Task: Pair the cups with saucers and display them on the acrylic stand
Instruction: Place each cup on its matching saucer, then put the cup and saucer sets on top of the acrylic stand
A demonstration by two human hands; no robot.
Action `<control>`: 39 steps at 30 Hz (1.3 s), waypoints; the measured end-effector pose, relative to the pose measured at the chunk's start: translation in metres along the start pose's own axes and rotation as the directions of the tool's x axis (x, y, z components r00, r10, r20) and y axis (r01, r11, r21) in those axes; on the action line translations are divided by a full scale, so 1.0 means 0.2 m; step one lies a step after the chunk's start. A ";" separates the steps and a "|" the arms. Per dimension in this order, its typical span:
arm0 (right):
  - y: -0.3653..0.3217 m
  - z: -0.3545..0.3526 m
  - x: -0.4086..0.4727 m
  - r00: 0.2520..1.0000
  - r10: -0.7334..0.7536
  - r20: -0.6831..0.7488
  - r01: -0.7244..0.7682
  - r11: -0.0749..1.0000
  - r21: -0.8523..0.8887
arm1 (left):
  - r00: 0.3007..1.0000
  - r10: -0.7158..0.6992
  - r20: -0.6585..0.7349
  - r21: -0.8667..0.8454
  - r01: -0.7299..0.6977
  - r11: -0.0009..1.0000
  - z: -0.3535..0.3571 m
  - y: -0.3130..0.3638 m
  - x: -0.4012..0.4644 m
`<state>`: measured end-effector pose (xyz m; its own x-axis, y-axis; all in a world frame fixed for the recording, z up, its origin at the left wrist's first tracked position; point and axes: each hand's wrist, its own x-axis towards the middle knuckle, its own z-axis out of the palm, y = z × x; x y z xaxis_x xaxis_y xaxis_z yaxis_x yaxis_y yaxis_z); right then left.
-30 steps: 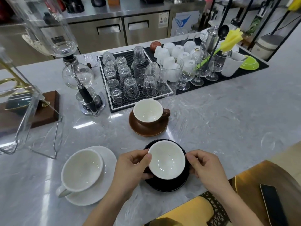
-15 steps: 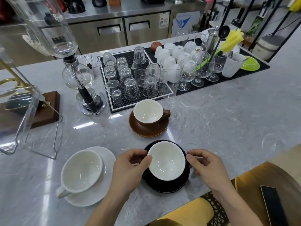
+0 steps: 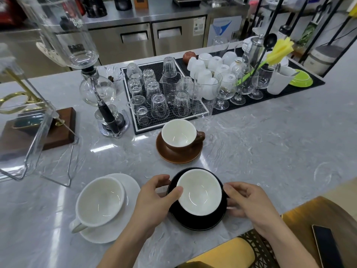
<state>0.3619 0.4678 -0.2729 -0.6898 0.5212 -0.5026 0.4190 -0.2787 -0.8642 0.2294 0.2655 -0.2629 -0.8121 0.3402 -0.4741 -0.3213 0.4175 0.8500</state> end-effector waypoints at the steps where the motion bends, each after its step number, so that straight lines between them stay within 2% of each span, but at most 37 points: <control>1: -0.01 0.00 0.00 1.000 0.014 0.028 -0.013 1.000 -0.009 | 1.000 -0.021 0.014 0.001 0.021 1.000 -0.01 0.00 0.00; 5: -0.04 -0.01 0.02 0.992 0.073 0.106 -0.070 0.997 -0.034 | 0.988 -0.128 0.087 -0.009 0.129 0.992 -0.03 0.02 0.02; 10: -0.07 0.00 0.04 0.986 0.100 0.132 -0.089 0.992 -0.088 | 0.960 -0.211 0.183 -0.048 0.224 0.974 -0.05 0.03 0.01; 14: -0.12 0.01 0.03 0.988 0.061 0.145 -0.042 0.991 -0.128 | 0.957 -0.216 0.193 -0.130 0.243 0.961 -0.07 0.05 -0.02; 19: -0.25 0.02 -0.01 0.981 -0.009 0.191 0.031 0.993 -0.112 | 0.971 -0.155 0.183 -0.216 0.194 0.957 -0.15 0.09 -0.06; 26: -0.54 0.13 -0.14 0.941 -0.199 0.272 0.239 0.964 -0.119 | 0.994 0.068 0.087 -0.379 -0.031 0.925 -0.30 0.25 -0.24; 30: -0.72 0.24 -0.21 0.893 -0.324 0.313 0.374 0.920 -0.115 | 0.976 0.218 -0.018 -0.422 -0.205 0.883 -0.42 0.35 -0.35; 36: -0.99 0.45 -0.36 0.784 -0.458 0.419 0.536 0.839 -0.087 | 0.895 0.406 -0.182 -0.405 -0.445 0.799 -0.65 0.48 -0.53; 37: -1.06 0.57 -0.40 0.742 -0.490 0.456 0.587 0.804 -0.092 | 0.863 0.447 -0.236 -0.393 -0.506 0.768 -0.76 0.50 -0.58; 39: -1.13 0.63 -0.44 0.715 -0.536 0.448 0.642 0.758 -0.116 | 0.828 0.493 -0.265 -0.361 -0.560 0.746 -0.83 0.54 -0.62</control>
<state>0.2525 0.3832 -0.0374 -0.9827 0.1604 0.0926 -0.0564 0.2171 -0.9745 0.2148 0.1284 -0.0752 -0.9605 0.2644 0.0874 0.0391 -0.1826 0.9824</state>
